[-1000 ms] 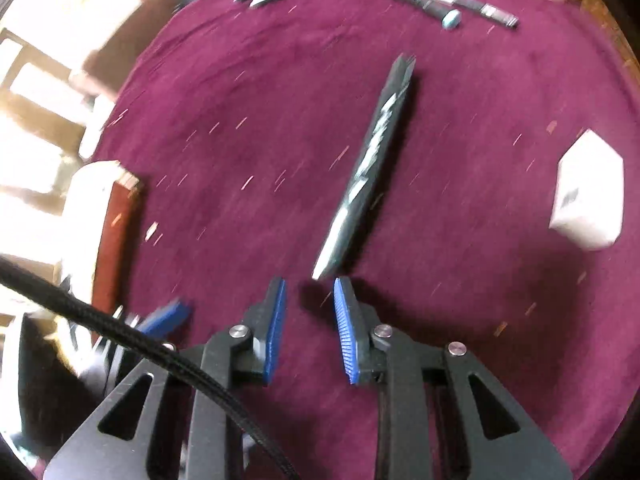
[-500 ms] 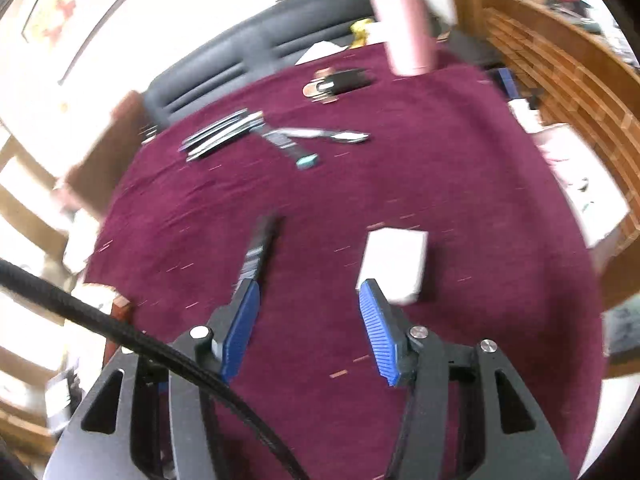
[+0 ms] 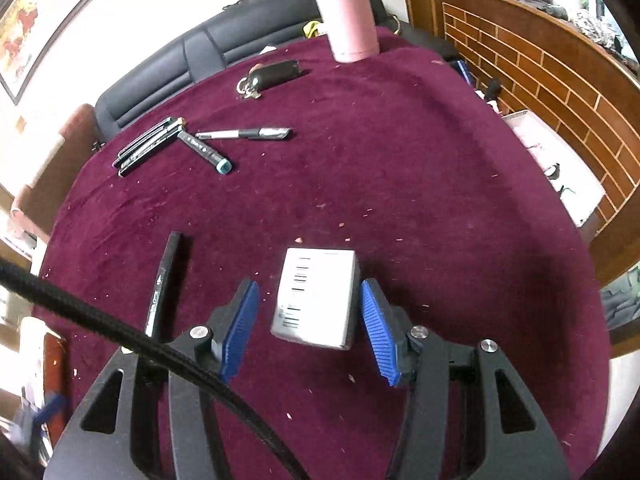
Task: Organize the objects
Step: 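Grasp the black marker with the left gripper while the right gripper grasps the white medicine box, then carry the marker and medicine box over the tray with both grippers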
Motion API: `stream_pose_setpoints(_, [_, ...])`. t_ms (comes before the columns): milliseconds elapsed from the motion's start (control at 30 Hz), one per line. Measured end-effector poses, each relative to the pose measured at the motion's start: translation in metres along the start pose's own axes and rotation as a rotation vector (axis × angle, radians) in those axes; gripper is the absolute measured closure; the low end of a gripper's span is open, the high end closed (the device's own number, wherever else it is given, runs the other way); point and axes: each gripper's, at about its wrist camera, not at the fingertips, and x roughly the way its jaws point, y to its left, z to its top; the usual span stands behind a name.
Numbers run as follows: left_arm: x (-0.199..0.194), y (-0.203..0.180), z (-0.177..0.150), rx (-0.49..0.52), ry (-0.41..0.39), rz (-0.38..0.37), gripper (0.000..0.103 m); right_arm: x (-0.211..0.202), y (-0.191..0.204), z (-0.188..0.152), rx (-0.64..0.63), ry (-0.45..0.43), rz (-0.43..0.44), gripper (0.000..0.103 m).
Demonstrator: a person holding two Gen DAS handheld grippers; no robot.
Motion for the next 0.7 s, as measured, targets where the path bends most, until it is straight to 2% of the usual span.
stream_pose_setpoints(100, [0.021, -0.019, 0.025, 0.080, 0.017, 0.058, 0.006, 0.001, -0.005, -0.005, -0.019, -0.003, -0.019, 0.067])
stream_pose_setpoints(200, [0.058, -0.034, 0.042, 0.127, 0.064, 0.103, 0.009, 0.000, -0.015, -0.003, 0.002, 0.009, 0.028, 0.068])
stream_pose_setpoints(233, [0.073, -0.037, 0.046, 0.138, 0.087, 0.110, 0.027, -0.001, -0.018, -0.004, 0.011, 0.011, 0.042, 0.068])
stream_pose_setpoints(267, [0.083, -0.038, 0.049, 0.147, 0.111, 0.112, 0.055, -0.001, -0.019, -0.004, 0.014, 0.012, 0.051, 0.068])
stream_pose_setpoints(333, [0.102, -0.041, 0.052, 0.163, 0.168, 0.118, 0.082, -0.001, -0.018, -0.004, 0.005, 0.010, 0.052, 0.067])
stream_pose_setpoints(433, [0.111, -0.052, 0.056, 0.204, 0.151, 0.157, 0.084, 0.000, -0.013, -0.005, -0.027, 0.001, 0.034, 0.067])
stream_pose_setpoints(467, [0.112, -0.053, 0.057, 0.199, 0.159, 0.147, 0.090, 0.000, -0.012, -0.005, -0.030, -0.002, 0.032, 0.067])
stream_pose_setpoints(500, [0.112, -0.051, 0.058, 0.191, 0.168, 0.132, 0.092, 0.001, -0.012, -0.005, -0.029, -0.001, 0.031, 0.067])
stream_pose_setpoints(600, [0.106, -0.043, 0.055, 0.158, 0.172, 0.098, 0.092, 0.000, -0.015, -0.004, -0.014, 0.002, 0.046, 0.067])
stream_pose_setpoints(700, [0.087, -0.030, 0.050, 0.099, 0.139, 0.064, 0.092, -0.001, -0.017, -0.004, 0.002, -0.001, 0.065, 0.068])
